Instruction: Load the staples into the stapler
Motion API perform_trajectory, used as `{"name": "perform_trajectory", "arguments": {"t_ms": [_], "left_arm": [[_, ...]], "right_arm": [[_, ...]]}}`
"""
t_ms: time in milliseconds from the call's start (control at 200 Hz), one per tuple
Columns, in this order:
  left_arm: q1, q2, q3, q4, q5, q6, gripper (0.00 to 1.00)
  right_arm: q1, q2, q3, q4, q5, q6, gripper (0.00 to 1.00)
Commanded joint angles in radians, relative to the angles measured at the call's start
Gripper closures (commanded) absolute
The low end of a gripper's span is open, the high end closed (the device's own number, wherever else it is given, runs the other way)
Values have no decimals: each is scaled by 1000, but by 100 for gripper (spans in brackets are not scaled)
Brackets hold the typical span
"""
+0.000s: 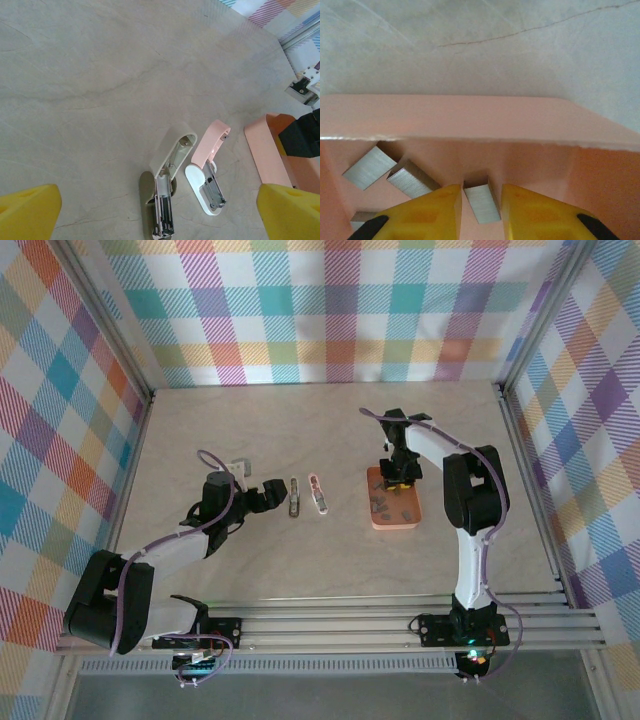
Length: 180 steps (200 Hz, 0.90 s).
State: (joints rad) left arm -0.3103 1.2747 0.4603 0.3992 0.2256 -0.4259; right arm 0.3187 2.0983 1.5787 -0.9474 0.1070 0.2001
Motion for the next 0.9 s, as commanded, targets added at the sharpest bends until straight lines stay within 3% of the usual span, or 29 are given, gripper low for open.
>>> {"name": "perform_trajectory", "arguments": {"t_ms": [0, 760, 895], "left_arm": [[16, 7, 6, 29, 13, 21, 0], [16, 11, 10, 27, 16, 22, 0], [16, 13, 11, 29, 17, 21, 0]], "right_arm": [[-10, 19, 24, -23, -6, -9, 73], [-21, 33, 29, 2, -24, 1, 73], [-21, 32, 23, 11, -29, 4, 78]]}}
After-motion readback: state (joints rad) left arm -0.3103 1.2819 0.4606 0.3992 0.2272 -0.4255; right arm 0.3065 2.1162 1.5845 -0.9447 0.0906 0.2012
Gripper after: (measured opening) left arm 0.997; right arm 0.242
